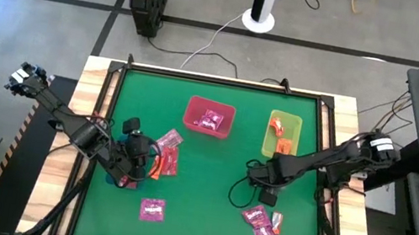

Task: Sort candy by brand, put in halloween buckets
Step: Put the orange chocolate into the yellow bin

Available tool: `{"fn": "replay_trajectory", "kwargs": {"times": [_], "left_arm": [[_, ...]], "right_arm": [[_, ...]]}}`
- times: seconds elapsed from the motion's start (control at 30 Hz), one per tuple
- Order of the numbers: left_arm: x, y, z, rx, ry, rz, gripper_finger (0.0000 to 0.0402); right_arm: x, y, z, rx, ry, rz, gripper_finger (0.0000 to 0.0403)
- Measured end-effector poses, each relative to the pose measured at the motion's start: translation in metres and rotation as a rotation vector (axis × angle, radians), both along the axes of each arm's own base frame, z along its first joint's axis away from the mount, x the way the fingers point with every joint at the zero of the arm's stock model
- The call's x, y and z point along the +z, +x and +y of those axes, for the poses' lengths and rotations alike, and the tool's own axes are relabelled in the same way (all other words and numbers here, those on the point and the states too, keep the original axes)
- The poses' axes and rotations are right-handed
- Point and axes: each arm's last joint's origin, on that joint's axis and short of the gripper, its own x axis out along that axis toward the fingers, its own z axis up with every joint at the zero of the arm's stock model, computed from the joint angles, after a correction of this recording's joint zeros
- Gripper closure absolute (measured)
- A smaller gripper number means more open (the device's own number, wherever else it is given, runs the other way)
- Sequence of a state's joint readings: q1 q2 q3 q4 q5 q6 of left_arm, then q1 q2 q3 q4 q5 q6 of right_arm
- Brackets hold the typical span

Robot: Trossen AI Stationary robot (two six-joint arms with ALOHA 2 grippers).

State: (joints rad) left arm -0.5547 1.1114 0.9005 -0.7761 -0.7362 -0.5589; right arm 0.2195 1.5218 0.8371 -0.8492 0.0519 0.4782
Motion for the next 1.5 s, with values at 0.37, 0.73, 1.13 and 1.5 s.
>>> {"fn": "replay_trajectory", "kwargs": {"times": [0.37,0.73,1.13,1.5], "left_arm": [[0.000,0.000,0.000,0.008,0.009,-0.008,0.0262],[0.000,0.000,0.000,0.006,0.010,-0.011,0.0262],[0.001,0.001,0.000,0.010,-0.001,-0.021,0.0262],[0.001,0.001,0.000,0.013,-0.004,-0.022,0.0262]], "right_arm": [[0.000,0.013,0.003,-0.004,0.031,-0.019,0.0336],[0.086,0.044,-0.011,-0.100,-0.237,-0.297,0.0365],[0.108,0.022,-0.098,-0.702,-0.486,-0.096,0.0364],[0.082,0.006,-0.120,-0.810,-0.462,0.001,0.0302]]}}
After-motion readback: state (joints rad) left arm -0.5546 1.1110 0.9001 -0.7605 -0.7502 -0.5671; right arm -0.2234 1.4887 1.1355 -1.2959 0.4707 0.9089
